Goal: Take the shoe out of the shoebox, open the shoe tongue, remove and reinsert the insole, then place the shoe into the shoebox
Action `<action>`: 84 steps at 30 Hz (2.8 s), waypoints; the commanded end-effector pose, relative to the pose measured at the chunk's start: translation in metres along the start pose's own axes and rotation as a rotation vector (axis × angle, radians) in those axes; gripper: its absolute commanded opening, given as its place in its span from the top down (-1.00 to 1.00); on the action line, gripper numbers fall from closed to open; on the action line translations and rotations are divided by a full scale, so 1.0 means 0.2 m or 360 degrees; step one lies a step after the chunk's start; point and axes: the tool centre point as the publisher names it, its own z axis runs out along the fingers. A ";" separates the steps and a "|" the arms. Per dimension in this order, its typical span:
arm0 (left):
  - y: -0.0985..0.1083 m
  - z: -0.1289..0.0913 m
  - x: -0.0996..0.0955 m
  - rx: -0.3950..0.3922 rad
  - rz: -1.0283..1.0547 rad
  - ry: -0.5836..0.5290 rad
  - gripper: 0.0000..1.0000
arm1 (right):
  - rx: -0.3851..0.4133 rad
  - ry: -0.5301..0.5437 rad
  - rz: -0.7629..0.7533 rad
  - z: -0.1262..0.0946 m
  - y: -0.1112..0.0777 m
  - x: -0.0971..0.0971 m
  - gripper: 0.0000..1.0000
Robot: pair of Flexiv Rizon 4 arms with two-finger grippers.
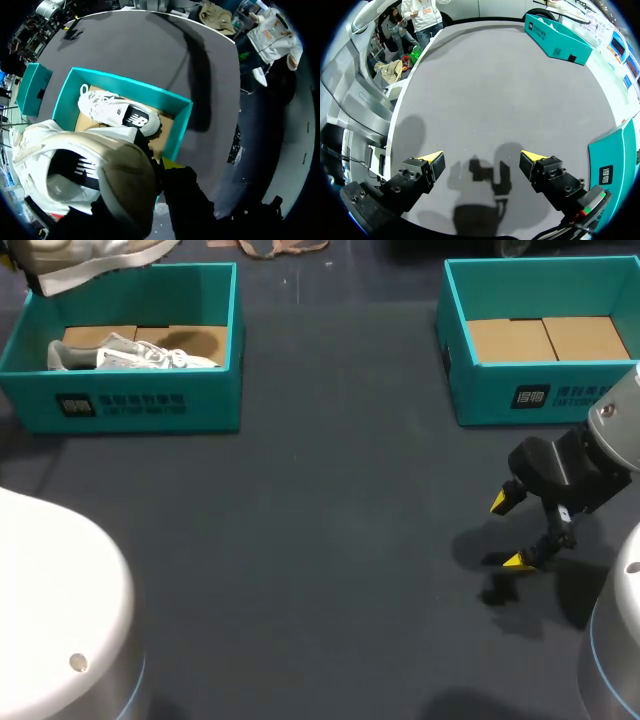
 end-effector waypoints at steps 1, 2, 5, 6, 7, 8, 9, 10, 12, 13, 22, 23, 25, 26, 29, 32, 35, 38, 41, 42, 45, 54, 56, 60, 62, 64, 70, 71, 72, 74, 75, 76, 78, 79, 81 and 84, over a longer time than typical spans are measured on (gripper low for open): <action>0.09 -0.04 -0.02 0.0135 0.0265 0.0115 1.00 | 0.0002 -0.0002 0.0000 0.00 0.00 0.00 -1.00; 0.09 -0.04 -0.02 0.0135 0.0265 0.0115 1.00 | 0.0002 -0.0002 0.0000 0.00 0.00 0.00 -1.00; 0.09 -0.02 -0.03 0.0053 0.0288 0.0123 1.00 | 0.0002 -0.0002 0.0000 0.00 0.00 0.00 -1.00; 0.09 -0.01 -0.03 0.0043 0.0343 0.0104 1.00 | 0.0002 -0.0002 0.0000 0.00 0.00 0.00 -1.00; 0.11 0.00 -0.04 0.0052 0.0341 0.0088 1.00 | 0.0002 -0.0002 0.0000 0.00 0.00 0.00 -1.00; 0.12 0.01 -0.04 -0.0026 0.0380 0.0099 1.00 | 0.0002 -0.0002 0.0000 0.00 0.00 0.00 -1.00; 0.14 0.02 -0.05 -0.0055 0.0370 0.0097 1.00 | 0.0002 -0.0002 0.0000 0.00 0.00 0.00 -1.00; 0.16 0.03 -0.05 -0.0038 0.0370 0.0085 1.00 | 0.0002 -0.0002 0.0000 0.00 0.00 0.00 -1.00; 0.19 0.06 -0.06 -0.0138 0.0365 0.0100 1.00 | 0.0002 -0.0002 0.0000 0.00 0.00 0.00 -1.00; 0.20 0.07 -0.06 -0.0145 0.0391 0.0078 1.00 | 0.0002 -0.0002 0.0000 0.00 0.00 0.00 -1.00; 0.25 0.21 -0.05 -0.0135 0.0416 0.0100 1.00 | 0.0002 -0.0002 0.0000 0.00 0.00 0.00 -1.00; 0.25 0.21 -0.05 -0.0135 0.0416 0.0100 1.00 | 0.0002 -0.0002 0.0000 0.00 0.00 0.00 -1.00; 0.25 0.21 -0.05 -0.0135 0.0416 0.0100 1.00 | 0.0002 -0.0002 0.0000 0.00 0.00 0.00 -1.00; 0.25 0.21 -0.05 -0.0135 0.0416 0.0100 1.00 | 0.0002 -0.0002 0.0000 0.00 0.00 0.00 -1.00; 0.25 0.21 -0.05 -0.0135 0.0416 0.0100 1.00 | 0.0002 -0.0002 0.0000 0.00 0.00 0.00 -1.00; 0.25 0.21 -0.05 -0.0135 0.0416 0.0100 1.00 | 0.0002 -0.0002 0.0000 0.00 0.00 0.00 -1.00; 0.25 0.28 -0.10 -0.0187 0.0426 0.0119 1.00 | 0.0002 -0.0002 0.0000 0.00 0.00 0.00 -1.00; 0.28 0.35 -0.12 -0.0208 0.0414 0.0129 1.00 | 0.0002 -0.0002 0.0000 0.00 0.00 0.00 -1.00; 0.31 0.39 -0.13 -0.0215 0.0404 0.0117 1.00 | 0.0002 -0.0002 0.0000 0.00 0.00 0.00 -1.00; 0.32 0.41 -0.13 -0.0222 0.0405 0.0112 1.00 | 0.0002 -0.0002 0.0000 0.00 0.00 0.00 -1.00; 0.33 0.44 -0.13 -0.0230 0.0395 0.0116 1.00 | 0.0002 -0.0002 0.0000 0.00 0.00 0.00 -1.00; 0.35 0.54 -0.13 -0.0203 0.0395 0.0165 1.00 | 0.0002 -0.0002 0.0000 0.00 0.00 0.00 -1.00; 0.35 0.56 -0.13 -0.0196 0.0399 0.0183 1.00 | 0.0002 -0.0002 0.0000 0.00 0.00 0.00 -1.00; 0.36 0.62 -0.13 -0.0193 0.0399 0.0228 1.00 | 0.0002 -0.0002 0.0000 0.00 0.00 0.00 -1.00; 0.37 0.65 -0.14 -0.0188 0.0398 0.0242 1.00 | 0.0002 -0.0002 0.0000 0.00 0.00 0.00 -1.00; 0.39 0.67 -0.14 -0.0184 0.0396 0.0246 1.00 | 0.0002 -0.0002 0.0000 0.00 0.00 0.00 -1.00; 0.42 0.72 -0.16 -0.0167 0.0408 0.0272 1.00 | 0.0002 -0.0002 0.0000 0.00 0.00 0.00 -1.00; 0.42 0.73 -0.16 -0.0164 0.0408 0.0277 1.00 | 0.0002 -0.0002 0.0000 0.00 0.00 0.00 -1.00; 0.43 0.74 -0.16 -0.0160 0.0407 0.0283 1.00 | 0.0002 -0.0002 0.0000 0.00 0.00 0.00 -1.00; 0.44 0.76 -0.16 -0.0159 0.0407 0.0288 1.00 | 0.0002 -0.0002 0.0000 0.00 0.00 0.00 -1.00; 0.45 0.76 -0.16 -0.0155 0.0408 0.0292 1.00 | 0.0002 -0.0002 0.0000 0.00 0.00 0.00 -1.00; 0.45 0.77 -0.16 -0.0154 0.0409 0.0294 1.00 | 0.0002 -0.0002 0.0000 0.00 0.00 0.00 -1.00; 0.46 0.77 -0.16 -0.0152 0.0419 0.0294 1.00 | 0.0002 -0.0002 0.0000 0.00 0.00 0.00 -1.00; 0.46 0.77 -0.16 -0.0157 0.0426 0.0294 1.00 | 0.0002 -0.0002 0.0000 0.00 0.00 0.00 -1.00; 0.48 0.78 -0.17 -0.0162 0.0428 0.0296 1.00 | 0.0002 -0.0002 0.0000 0.00 0.00 0.00 -1.00; 0.50 0.79 -0.17 -0.0169 0.0429 0.0295 1.00 | 0.0002 -0.0002 0.0000 0.00 0.00 0.00 -1.00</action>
